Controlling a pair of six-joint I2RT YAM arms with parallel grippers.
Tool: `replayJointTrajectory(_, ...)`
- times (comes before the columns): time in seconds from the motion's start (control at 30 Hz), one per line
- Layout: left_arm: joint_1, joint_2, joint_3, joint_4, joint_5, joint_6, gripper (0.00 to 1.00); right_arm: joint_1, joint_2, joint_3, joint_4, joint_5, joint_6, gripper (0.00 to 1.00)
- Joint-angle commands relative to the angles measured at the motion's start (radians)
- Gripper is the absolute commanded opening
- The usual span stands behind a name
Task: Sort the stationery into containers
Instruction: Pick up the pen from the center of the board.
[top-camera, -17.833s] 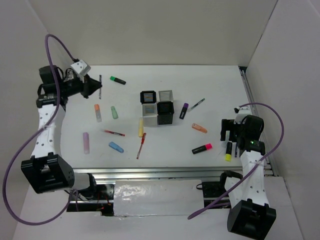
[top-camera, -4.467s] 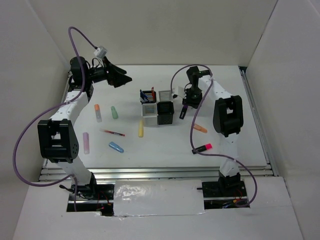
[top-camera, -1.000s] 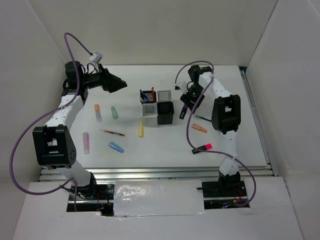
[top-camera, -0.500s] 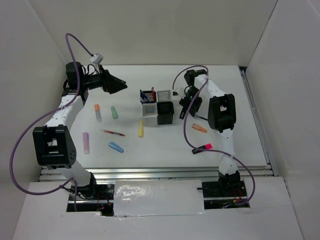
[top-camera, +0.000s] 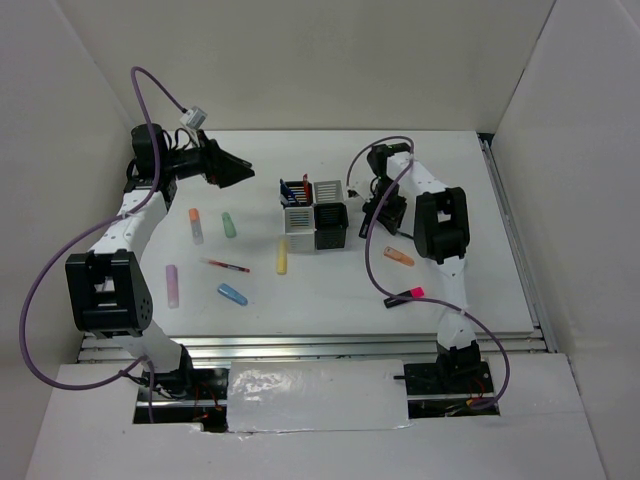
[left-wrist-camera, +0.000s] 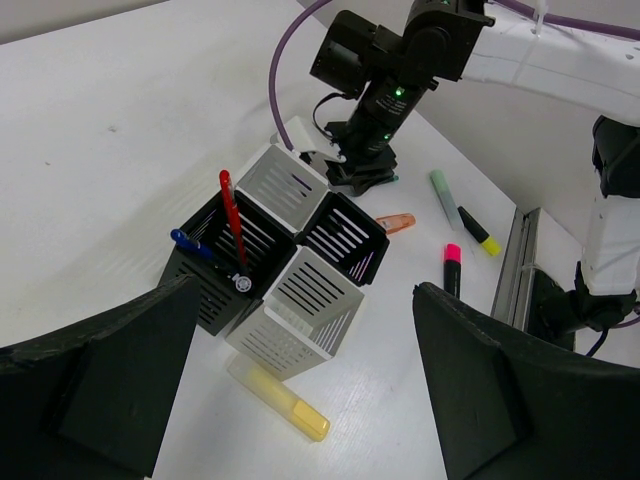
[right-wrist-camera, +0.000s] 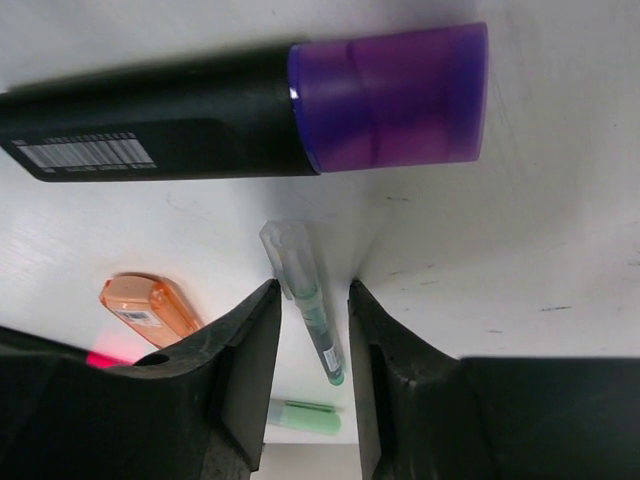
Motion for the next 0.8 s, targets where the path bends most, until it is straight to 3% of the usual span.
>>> replayJointTrajectory(0.0,0.004,-0.032,-0.001,0.038,0.013,-0.006,0.99,-0.004,0.029,0.015,-0.024,0.050,-0.011,0.40)
replayJointTrajectory(0.2,0.004,-0.026,0.004,0.030,0.007,-0.003,0.99,-0.013,0.036,-0.005,-0.027,0.068,-0.004,0.26)
replayJointTrajectory(0.33,0.004,-0.030,0.000,0.038,0.001,-0.010,0.99,-0.031,0.033,0.038,-0.030,0.050,0.024,0.02)
replayJointTrajectory(0.57,0.013,-0.084,-0.048,0.088,-0.048,-0.024,0.99,-0.085,-0.074,0.103,0.052,-0.005,0.140,0.00)
replayJointTrajectory(0.77,0.060,-0.155,-0.111,0.142,-0.126,-0.079,0.99,-0.099,-0.253,0.097,0.253,-0.051,0.303,0.00)
